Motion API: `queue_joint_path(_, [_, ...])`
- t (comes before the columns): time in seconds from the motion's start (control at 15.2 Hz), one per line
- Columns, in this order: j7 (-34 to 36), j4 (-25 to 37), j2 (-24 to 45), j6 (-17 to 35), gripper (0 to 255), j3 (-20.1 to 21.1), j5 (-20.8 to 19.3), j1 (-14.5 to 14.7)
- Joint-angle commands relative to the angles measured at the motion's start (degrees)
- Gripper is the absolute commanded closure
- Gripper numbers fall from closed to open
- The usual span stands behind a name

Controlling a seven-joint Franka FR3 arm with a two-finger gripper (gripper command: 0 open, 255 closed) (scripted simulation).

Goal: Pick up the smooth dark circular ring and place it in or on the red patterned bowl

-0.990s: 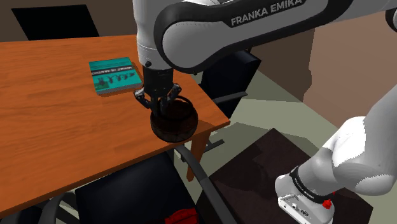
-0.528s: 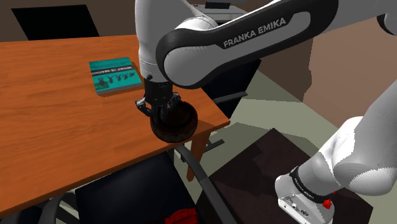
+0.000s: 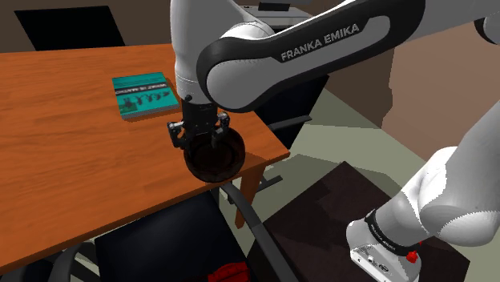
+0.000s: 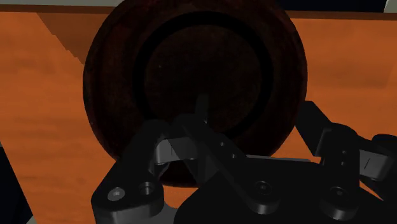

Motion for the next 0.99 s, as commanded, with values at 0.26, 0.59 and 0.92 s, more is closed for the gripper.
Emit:
queue_joint_path(0.26, [-0.36,1.03,-0.88,-1.78,0,0.05,0.52,-0.12])
queue_joint_path(0.59, [-1.18,4.29,-2.92,-6.84,0,0.06,1.69,-0.4])
queue_joint_path(0.92, [-1.17,4.29,-2.92,-6.84,0,0.06,1.68,-0.4])
